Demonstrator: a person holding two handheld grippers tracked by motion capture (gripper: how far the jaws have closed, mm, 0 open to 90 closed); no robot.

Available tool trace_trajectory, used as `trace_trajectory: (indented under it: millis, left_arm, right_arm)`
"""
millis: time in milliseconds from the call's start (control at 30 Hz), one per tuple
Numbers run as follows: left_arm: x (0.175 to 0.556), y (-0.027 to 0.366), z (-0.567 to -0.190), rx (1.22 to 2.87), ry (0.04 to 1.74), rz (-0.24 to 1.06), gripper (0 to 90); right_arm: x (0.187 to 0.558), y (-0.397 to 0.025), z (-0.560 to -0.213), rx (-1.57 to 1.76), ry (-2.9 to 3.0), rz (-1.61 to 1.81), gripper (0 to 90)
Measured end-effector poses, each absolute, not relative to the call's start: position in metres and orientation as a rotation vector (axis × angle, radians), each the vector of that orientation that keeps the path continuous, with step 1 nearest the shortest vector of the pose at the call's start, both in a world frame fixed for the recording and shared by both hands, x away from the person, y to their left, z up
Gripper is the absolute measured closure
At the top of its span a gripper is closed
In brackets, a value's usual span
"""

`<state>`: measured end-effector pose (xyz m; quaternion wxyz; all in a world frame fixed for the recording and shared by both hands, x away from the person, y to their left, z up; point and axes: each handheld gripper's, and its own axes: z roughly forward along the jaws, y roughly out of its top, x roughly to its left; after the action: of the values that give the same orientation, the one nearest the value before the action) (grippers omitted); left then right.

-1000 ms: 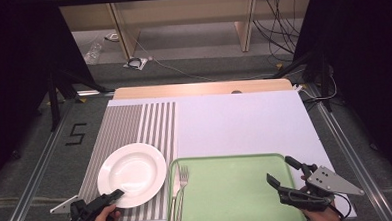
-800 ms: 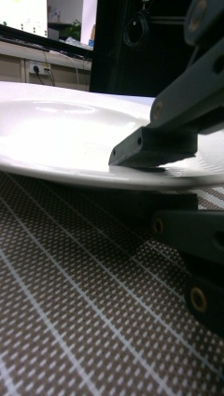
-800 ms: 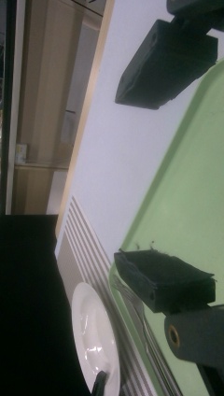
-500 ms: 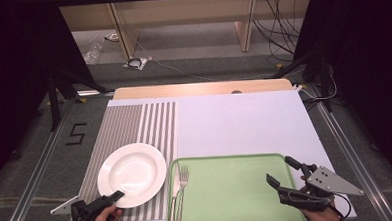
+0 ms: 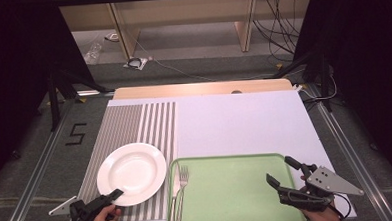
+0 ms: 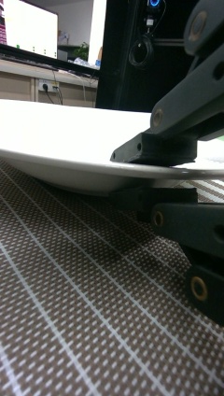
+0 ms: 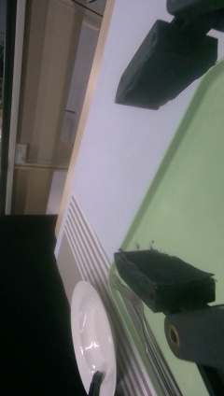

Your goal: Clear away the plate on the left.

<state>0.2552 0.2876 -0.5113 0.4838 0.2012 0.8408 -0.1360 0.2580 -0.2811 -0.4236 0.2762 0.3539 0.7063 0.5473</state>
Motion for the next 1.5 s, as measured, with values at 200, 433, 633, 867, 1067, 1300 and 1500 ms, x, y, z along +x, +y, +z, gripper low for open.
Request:
trace_trajectory:
  millis: [200, 433, 633, 867, 1067, 1300, 1500]
  left_arm:
    - [0.255, 0.288, -0.511, 0.473, 1.997, -0.352, 79.6]
    - [0.257, 0.285, -0.509, 0.495, 1.951, -0.376, 79.5]
    - [0.257, 0.281, -0.508, 0.505, 1.917, -0.409, 79.3]
    - [0.258, 0.276, -0.506, 0.514, 1.866, -0.442, 79.2]
    - [0.26, 0.271, -0.505, 0.529, 1.84, -0.465, 79.1]
    - [0.26, 0.26, -0.502, 0.566, 1.796, -0.504, 79.0]
    - [0.26, 0.249, -0.5, 0.599, 1.776, -0.538, 78.9]
  right_arm:
    - [0.258, -0.282, -0.423, 0.951, 1.898, 1.472, 20.7]
    - [0.258, -0.281, -0.423, 0.95, 1.898, 1.473, 20.7]
    - [0.258, -0.281, -0.423, 0.948, 1.898, 1.475, 20.7]
    - [0.258, -0.282, -0.423, 0.948, 1.902, 1.472, 20.7]
    - [0.258, -0.282, -0.423, 0.948, 1.899, 1.473, 20.7]
    - [0.258, -0.282, -0.423, 0.948, 1.899, 1.471, 20.7]
    - [0.258, -0.282, -0.423, 0.948, 1.898, 1.472, 20.7]
